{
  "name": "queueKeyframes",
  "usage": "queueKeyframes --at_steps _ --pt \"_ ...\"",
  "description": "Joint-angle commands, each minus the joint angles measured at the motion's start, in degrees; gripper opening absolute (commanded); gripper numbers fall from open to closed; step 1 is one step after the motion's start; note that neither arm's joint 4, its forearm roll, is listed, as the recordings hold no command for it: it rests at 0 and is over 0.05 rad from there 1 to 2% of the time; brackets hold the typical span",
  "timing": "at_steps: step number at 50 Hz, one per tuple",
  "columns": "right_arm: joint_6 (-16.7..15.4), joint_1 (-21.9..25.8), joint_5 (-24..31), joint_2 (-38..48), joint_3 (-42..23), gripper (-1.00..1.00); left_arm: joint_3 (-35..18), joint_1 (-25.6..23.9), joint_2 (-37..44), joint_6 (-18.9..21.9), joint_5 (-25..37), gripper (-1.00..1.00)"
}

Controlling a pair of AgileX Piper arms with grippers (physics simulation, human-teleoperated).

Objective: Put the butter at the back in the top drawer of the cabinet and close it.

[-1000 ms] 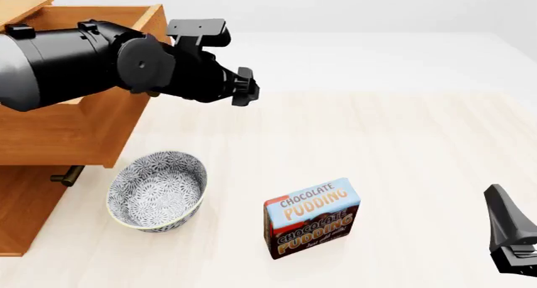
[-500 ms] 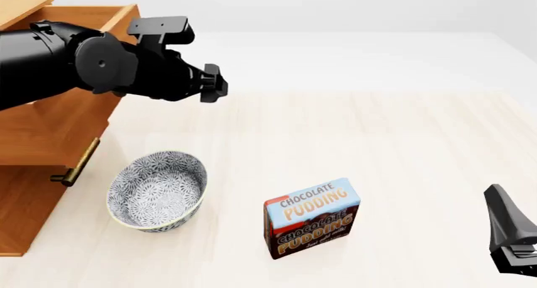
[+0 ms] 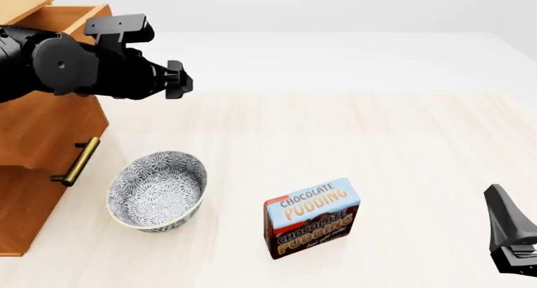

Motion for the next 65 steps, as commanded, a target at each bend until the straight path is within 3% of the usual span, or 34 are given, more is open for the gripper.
queueKeyframes --at_steps 1,21,52,65 --pt "0.0 0.0 0.0 0.0 0.0 1.0 2.2 3.8 -2.7 0.4 0.0 1.0" --pt "0.0 0.0 0.0 0.0 0.0 1.0 3.4 10.8 -4.3 1.4 0.2 1.0" --pt "0.0 0.0 0.0 0.0 0.0 1.0 8.6 20.4 -13.1 4.9 2.4 1.0" --pt "0.0 0.0 0.0 0.0 0.0 1.0 7.7 24.1 -13.4 8.6 2.1 1.0"
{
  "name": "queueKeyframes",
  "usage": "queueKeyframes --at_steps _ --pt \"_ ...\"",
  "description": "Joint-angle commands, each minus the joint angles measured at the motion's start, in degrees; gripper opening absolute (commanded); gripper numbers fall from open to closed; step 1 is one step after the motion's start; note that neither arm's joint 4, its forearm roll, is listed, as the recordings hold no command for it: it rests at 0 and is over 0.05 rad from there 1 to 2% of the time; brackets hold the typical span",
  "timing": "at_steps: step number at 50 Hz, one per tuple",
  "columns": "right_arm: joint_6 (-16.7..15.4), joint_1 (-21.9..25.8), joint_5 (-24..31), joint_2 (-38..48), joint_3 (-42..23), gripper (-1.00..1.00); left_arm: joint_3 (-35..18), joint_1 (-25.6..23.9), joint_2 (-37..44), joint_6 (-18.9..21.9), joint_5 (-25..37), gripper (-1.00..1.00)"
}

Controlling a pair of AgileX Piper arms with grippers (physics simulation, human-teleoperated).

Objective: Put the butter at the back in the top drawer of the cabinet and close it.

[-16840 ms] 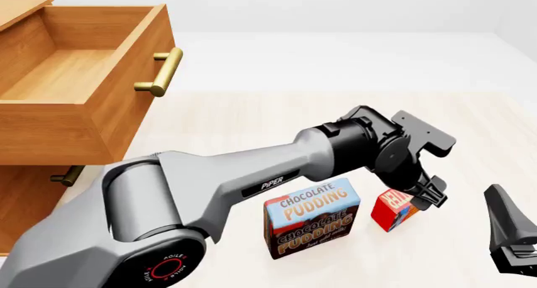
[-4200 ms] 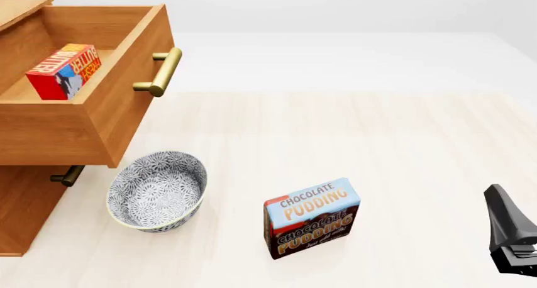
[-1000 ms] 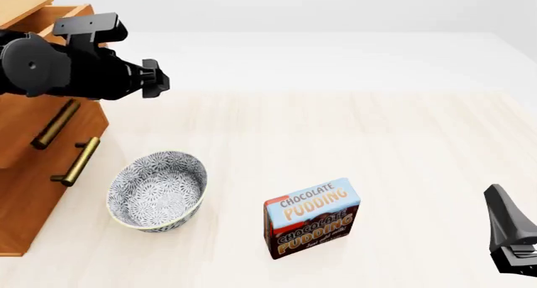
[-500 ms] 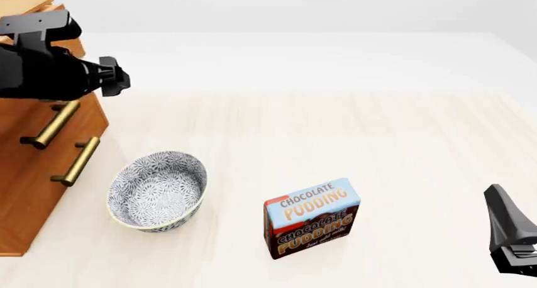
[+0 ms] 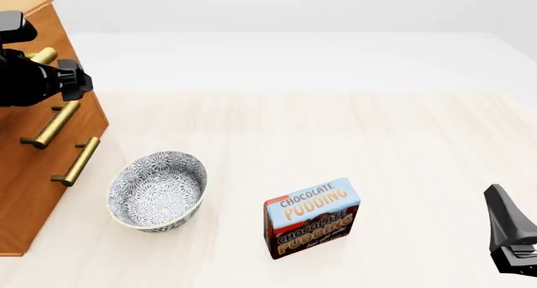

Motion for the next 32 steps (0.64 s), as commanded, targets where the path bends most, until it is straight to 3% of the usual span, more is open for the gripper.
queueKeyframes --at_steps 1,14,32 --pt "0.0 0.0 0.0 0.0 0.0 1.0 -1.1 3.2 -0.4 3.0 0.2 1.0" --pt "0.0 0.0 0.0 0.0 0.0 1.0 -2.5 4.4 -0.3 5.3 0.5 1.0" --pt "0.0 0.0 0.0 0.0 0.0 1.0 -4.7 3.2 -10.4 6.5 8.1 1.0"
